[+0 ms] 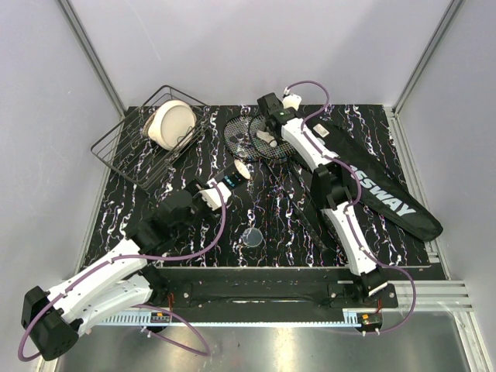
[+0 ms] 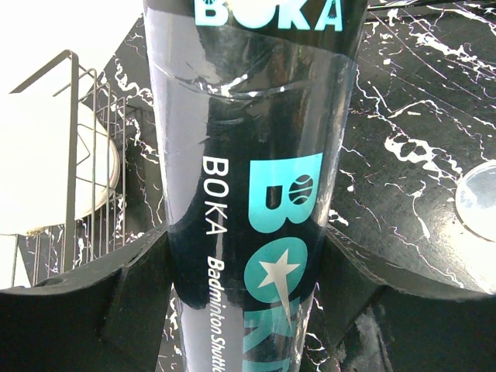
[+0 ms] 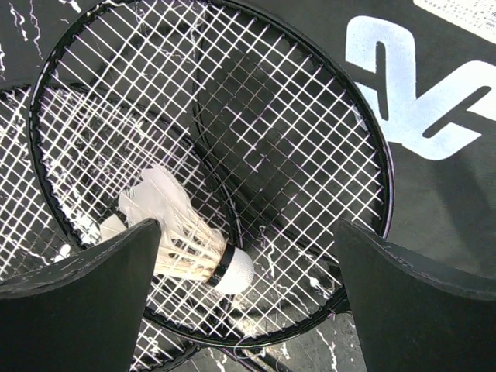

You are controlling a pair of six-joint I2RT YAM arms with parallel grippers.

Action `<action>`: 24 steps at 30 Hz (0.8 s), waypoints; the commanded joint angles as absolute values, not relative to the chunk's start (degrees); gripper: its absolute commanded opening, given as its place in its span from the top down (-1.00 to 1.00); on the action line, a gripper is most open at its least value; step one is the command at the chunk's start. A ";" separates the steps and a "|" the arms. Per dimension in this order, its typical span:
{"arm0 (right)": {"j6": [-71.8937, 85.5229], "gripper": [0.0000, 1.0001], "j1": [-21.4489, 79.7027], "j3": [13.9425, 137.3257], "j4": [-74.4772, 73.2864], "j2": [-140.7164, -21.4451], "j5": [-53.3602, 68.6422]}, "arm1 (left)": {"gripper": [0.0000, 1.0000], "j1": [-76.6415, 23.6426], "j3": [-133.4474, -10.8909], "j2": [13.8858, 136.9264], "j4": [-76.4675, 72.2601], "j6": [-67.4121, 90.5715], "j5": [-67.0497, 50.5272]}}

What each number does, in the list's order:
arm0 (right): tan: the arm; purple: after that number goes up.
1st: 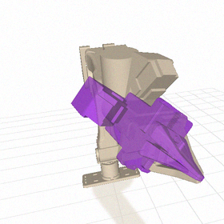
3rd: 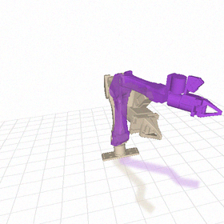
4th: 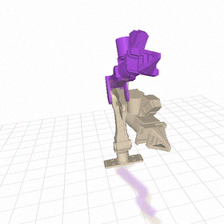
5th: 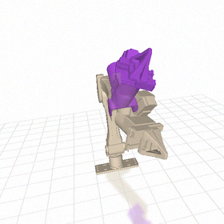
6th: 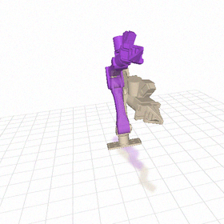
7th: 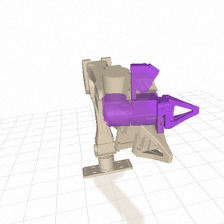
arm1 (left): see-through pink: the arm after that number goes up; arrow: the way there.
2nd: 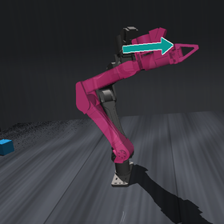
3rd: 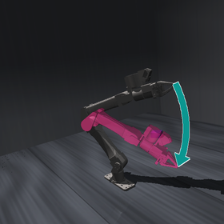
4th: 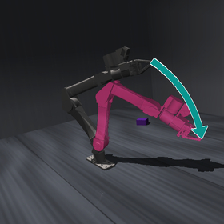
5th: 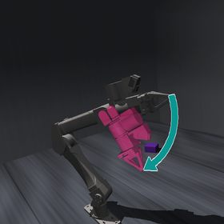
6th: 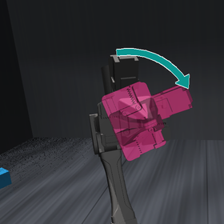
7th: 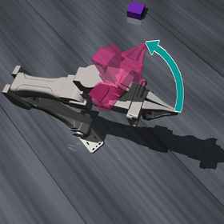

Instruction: Pack up the badminton gear

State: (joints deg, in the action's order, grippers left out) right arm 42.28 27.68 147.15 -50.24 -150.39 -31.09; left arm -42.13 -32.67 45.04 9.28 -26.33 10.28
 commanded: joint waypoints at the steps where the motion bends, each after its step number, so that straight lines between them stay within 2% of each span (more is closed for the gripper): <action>1: 38.69 -0.99 30.32 141.71 -44.84 -142.41 -37.44 | 1.00 -42.36 -35.33 43.16 3.43 -26.02 9.49; 7: 32.35 -0.99 34.36 136.14 -37.53 -137.11 -44.03 | 1.00 -42.36 -35.33 43.07 3.51 -25.93 9.32; 13: 31.64 -0.99 35.07 132.28 -32.45 -135.88 -40.08 | 1.00 -42.36 -35.33 42.80 3.34 -25.84 9.32; 21: 28.75 -0.99 35.07 146.23 -34.98 -148.88 -40.52 | 1.00 -42.36 -35.16 42.71 3.16 -25.84 9.32; 24: 27.95 -0.93 35.07 147.48 -34.98 -150.82 -42.62 | 1.00 -42.36 -35.16 42.80 3.16 -25.84 9.32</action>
State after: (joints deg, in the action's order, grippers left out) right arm 30.17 35.16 144.24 -35.07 -147.74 -39.59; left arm -42.13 -32.67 44.21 8.91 -26.22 10.13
